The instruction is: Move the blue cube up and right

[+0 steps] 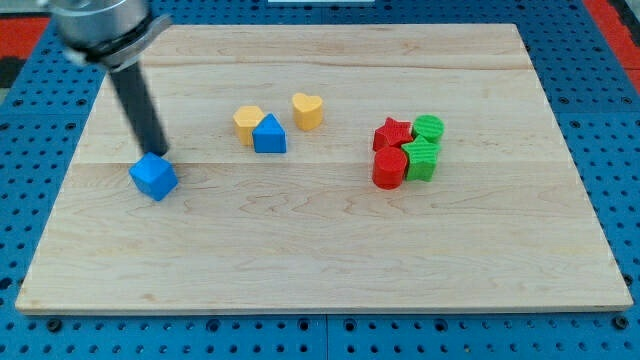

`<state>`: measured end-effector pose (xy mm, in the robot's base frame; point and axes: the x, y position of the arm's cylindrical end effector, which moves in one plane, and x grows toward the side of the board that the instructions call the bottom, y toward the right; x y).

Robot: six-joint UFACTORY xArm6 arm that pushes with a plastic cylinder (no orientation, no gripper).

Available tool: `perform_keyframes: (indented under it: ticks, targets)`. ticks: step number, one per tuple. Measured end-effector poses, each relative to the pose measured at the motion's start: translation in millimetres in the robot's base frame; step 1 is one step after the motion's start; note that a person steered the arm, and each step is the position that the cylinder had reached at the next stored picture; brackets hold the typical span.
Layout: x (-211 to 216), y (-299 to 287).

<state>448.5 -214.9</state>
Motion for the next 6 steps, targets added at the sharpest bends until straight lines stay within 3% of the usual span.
perform_keyframes:
  ticks: [4,6]
  targets:
    - [85.5,-34.0]
    - [60.2,8.7]
